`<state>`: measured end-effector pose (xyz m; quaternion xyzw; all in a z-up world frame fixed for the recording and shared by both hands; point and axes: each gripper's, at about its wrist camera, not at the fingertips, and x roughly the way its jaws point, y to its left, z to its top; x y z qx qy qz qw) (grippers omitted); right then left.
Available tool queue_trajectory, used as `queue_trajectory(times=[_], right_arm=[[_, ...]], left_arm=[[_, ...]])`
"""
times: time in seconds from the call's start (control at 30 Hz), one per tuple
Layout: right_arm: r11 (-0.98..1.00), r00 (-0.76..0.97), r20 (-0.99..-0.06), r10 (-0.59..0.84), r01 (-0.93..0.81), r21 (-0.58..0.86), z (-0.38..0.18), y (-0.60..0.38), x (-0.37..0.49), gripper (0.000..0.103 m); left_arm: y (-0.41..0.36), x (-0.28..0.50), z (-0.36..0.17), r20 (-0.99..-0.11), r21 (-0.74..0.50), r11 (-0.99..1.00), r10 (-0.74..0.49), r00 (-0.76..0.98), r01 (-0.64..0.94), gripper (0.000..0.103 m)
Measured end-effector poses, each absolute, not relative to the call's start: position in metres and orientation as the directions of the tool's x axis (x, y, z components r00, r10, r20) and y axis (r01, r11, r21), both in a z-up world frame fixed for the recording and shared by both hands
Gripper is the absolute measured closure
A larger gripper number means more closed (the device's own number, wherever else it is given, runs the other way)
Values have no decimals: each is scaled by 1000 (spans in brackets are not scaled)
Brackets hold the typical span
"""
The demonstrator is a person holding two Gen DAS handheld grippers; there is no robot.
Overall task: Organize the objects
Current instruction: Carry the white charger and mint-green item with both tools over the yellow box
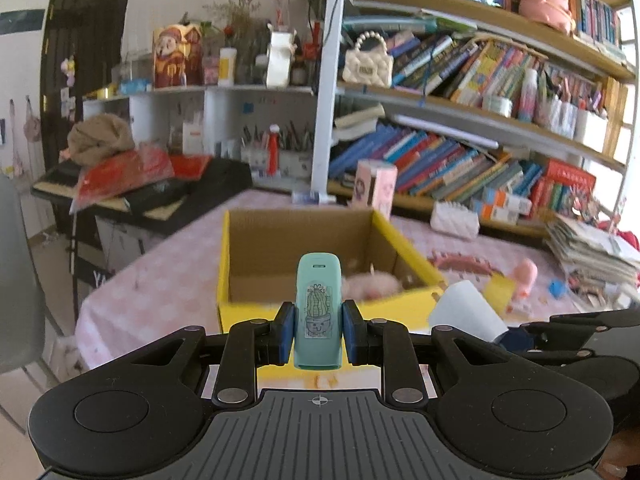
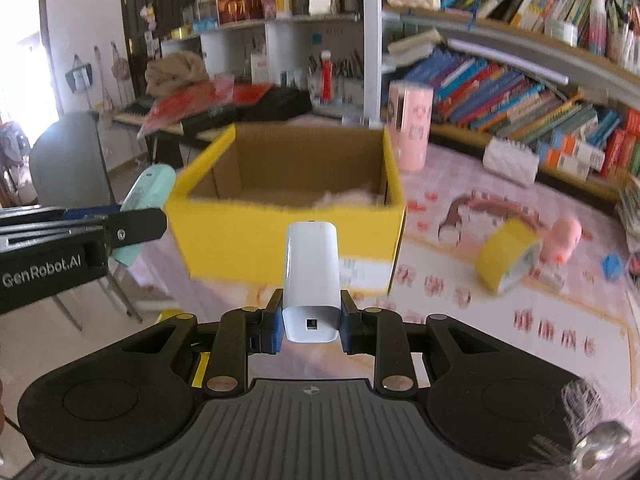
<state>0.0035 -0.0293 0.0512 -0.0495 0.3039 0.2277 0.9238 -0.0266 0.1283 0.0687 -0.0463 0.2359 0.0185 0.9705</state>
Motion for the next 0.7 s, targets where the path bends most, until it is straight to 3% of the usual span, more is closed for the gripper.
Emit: queue_trajectory(times=[0.33,0.7], right_arm=[[880,742,-511,434,-471,64,73,-21,76,79],[863,718,-525,457,-501,66,61,-16,155,79]], left_arm=[[130,37,69,-461,-40,995,64,885,-92,80],[122,97,32,-581,8,993,98,808,-115,80]])
